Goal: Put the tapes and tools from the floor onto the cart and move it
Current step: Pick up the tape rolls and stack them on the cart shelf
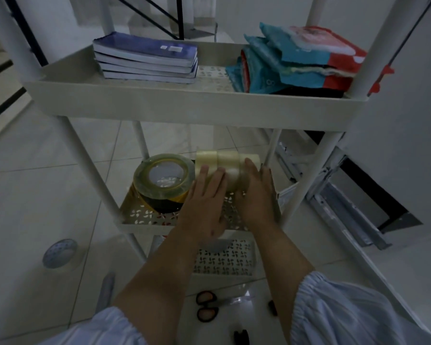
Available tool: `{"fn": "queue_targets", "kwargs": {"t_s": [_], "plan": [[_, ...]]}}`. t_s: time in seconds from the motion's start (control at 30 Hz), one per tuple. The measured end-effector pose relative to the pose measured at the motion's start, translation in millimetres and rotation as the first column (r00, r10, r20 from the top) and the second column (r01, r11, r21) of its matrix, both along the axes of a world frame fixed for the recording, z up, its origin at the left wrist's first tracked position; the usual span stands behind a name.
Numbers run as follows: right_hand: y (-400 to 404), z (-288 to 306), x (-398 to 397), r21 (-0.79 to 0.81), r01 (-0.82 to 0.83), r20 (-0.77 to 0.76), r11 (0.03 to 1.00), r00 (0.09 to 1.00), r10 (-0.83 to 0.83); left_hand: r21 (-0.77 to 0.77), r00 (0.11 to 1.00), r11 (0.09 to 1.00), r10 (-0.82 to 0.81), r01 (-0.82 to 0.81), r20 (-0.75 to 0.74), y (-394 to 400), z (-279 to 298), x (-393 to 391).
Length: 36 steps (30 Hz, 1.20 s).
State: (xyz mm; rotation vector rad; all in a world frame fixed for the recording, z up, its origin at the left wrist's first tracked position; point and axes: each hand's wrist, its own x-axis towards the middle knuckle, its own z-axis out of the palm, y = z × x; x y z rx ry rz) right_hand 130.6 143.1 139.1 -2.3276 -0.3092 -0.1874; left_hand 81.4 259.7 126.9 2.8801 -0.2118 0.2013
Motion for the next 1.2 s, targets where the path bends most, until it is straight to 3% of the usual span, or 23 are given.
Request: {"fn": "queue_targets", "kwargs": {"t_s": [0.23, 0.5, 0.63, 0.73, 0.93, 1.07, 1.2], "plan": [[-4.3, 6.9, -3.8, -0.045, -0.133, -0.067, 0.990, 0.989, 0.130, 0.058, 0.988, 0.997, -0.065, 0.058, 0.138, 10.8, -3.8, 5.2], [3.5, 8.2, -3.7, -0.004, -0.074, -0.159, 0.997, 0.985, 0.072, 0.091, 0.984, 0.994, -0.073, 0.059, 0.162, 6.3, -4.2, 2.3], [6.0, 7.7, -8.3, -0.028, -0.021, -0.093, 0.999, 0.996, 0.019, 0.106, 0.983, 0.994, -0.025, 0.006, 0.181, 1.2, -6.3, -4.1], [4.7, 6.7, -17.1, 0.010, -0.055, 0.013, 0.998, 0.998, 0.055, 0.014, 0.985, 1.000, 0.014, -0.016, 0.170, -0.9, -6.9, -9.3], [-16.2, -7.2, -60.6, 0.128, -0.289, 0.100, 0.949, 0.955, 0.278, -0.184, 0.959, 0.981, 0.114, -0.068, 0.259, -12.6, -10.5, -43.0], [-42.6, -23.3, -94.7, 0.203, -0.255, 0.093, 0.945, 0.966, 0.240, -0.285, 0.952, 0.955, 0.155, -0.077, 0.263, -37.8, -30.2, -73.8], [-78.7, -47.6, -118.6, 0.226, -0.204, 0.027, 0.952, 0.979, 0.203, -0.407, 0.974, 0.912, 0.142, -0.060, 0.175, -73.7, -57.0, -97.0]]}}
